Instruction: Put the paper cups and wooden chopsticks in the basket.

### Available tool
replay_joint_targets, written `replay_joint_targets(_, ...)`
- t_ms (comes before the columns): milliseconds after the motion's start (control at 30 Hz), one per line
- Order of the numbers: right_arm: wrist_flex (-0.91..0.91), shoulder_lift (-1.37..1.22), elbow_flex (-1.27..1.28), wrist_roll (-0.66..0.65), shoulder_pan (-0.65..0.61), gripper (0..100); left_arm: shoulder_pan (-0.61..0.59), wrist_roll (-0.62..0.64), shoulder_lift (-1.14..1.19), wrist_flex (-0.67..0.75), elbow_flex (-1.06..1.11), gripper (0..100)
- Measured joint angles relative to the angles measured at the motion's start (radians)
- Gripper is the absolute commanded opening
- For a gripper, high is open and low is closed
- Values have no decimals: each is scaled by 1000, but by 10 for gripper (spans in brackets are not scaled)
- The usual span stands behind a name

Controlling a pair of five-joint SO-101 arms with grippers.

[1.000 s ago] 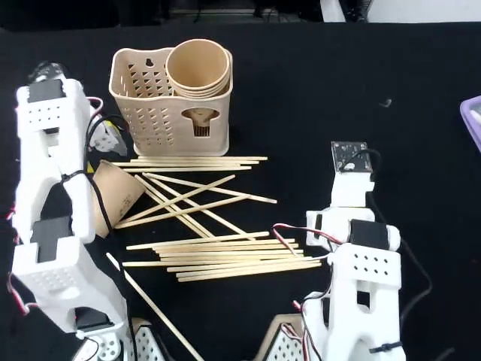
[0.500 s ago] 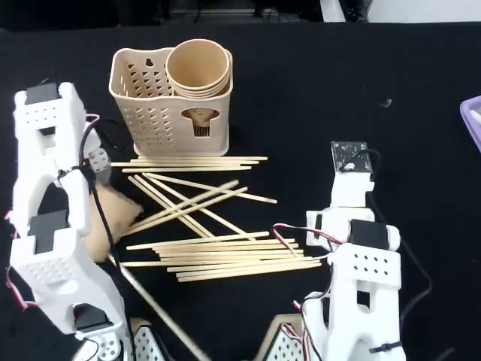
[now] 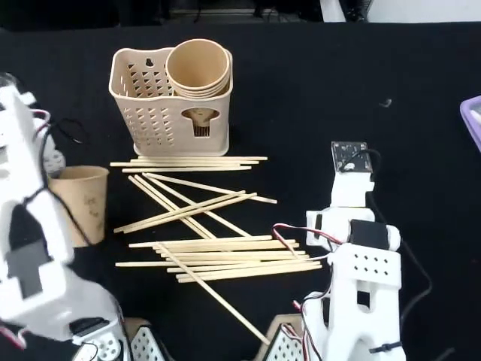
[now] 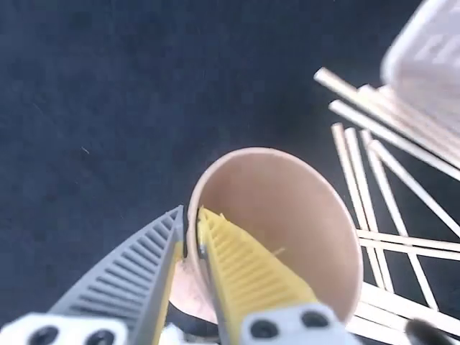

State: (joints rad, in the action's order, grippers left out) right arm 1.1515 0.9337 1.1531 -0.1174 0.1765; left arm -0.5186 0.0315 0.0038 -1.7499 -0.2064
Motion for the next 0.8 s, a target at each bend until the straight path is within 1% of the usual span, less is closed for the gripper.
replay_joint_targets(67,0,0,0,0,0,75,-2,-49,-112,0,0,30)
replay_joint_targets(133,0,0,0,0,0,75,8,-63,-236,2,0,30)
replay_joint_targets(200,0,0,0,0,0,75,52,-43,-365,57,0,30)
replay_joint_targets(267,0,0,0,0,0,75,117,5,-491,140,0,30)
replay_joint_targets(333,0,0,0,0,0,75,186,60,-612,249,0,30)
replay_joint_targets(433,0,0,0,0,0,75,327,123,-760,451,21,30)
replay_joint_targets(533,0,0,0,0,0,75,451,181,-781,689,98,30)
replay_joint_targets(700,0,0,0,0,0,75,552,304,-778,1031,301,30)
replay_joint_targets(800,0,0,0,0,0,75,594,322,-756,1183,397,30)
